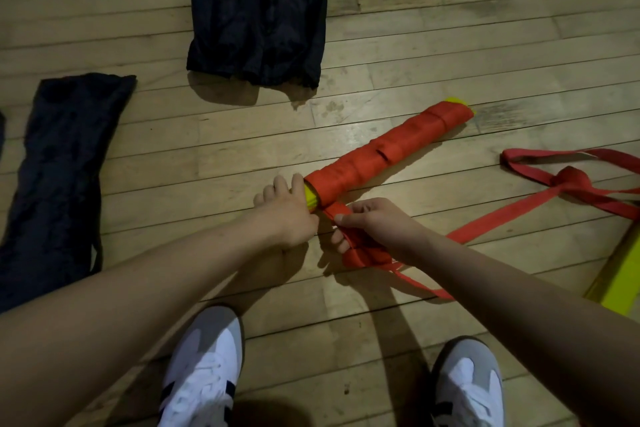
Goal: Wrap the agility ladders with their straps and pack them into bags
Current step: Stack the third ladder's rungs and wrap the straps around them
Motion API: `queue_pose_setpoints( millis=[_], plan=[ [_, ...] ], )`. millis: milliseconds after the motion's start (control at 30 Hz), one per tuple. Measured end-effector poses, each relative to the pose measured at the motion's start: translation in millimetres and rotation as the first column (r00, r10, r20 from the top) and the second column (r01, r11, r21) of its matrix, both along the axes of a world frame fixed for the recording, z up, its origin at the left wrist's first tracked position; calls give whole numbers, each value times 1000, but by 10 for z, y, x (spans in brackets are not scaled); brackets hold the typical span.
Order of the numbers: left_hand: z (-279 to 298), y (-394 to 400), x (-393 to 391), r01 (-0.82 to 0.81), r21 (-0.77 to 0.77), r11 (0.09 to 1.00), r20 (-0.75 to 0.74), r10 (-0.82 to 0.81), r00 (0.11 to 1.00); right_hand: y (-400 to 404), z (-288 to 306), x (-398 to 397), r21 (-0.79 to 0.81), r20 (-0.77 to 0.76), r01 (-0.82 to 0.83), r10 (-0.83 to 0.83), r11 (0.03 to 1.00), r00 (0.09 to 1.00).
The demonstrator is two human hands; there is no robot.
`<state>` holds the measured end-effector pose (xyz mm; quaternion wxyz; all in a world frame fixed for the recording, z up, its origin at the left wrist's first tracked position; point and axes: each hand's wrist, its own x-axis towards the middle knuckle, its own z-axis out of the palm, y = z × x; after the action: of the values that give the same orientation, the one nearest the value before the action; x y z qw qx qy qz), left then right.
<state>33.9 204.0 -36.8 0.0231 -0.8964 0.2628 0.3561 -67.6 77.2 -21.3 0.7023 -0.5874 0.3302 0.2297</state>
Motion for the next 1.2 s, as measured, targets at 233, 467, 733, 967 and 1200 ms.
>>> queue_pose_setpoints(
  millis=[233,467,733,967,1200],
  plan=[
    [75,114,10,384,-143,912,188,-356,915,3,-108,-100,-70,-51,13,-17,997,999],
    [0,134,-53,244,-297,923,144,-209,967,48,-109,-104,-85,-51,22,-26,996,998],
    [-64,168,-52,-69,-319,945,10,76,997,124,-1,85,-113,-2,-76,76,991,997],
    [-20,182,139,-19,-258,966,140,57,988,105,61,87,-124,-13,-118,117,985,993],
    [55,96,80,0,-200,980,269,55,962,12,48,-9,-24,-65,-147,146,989,987]
  ],
)
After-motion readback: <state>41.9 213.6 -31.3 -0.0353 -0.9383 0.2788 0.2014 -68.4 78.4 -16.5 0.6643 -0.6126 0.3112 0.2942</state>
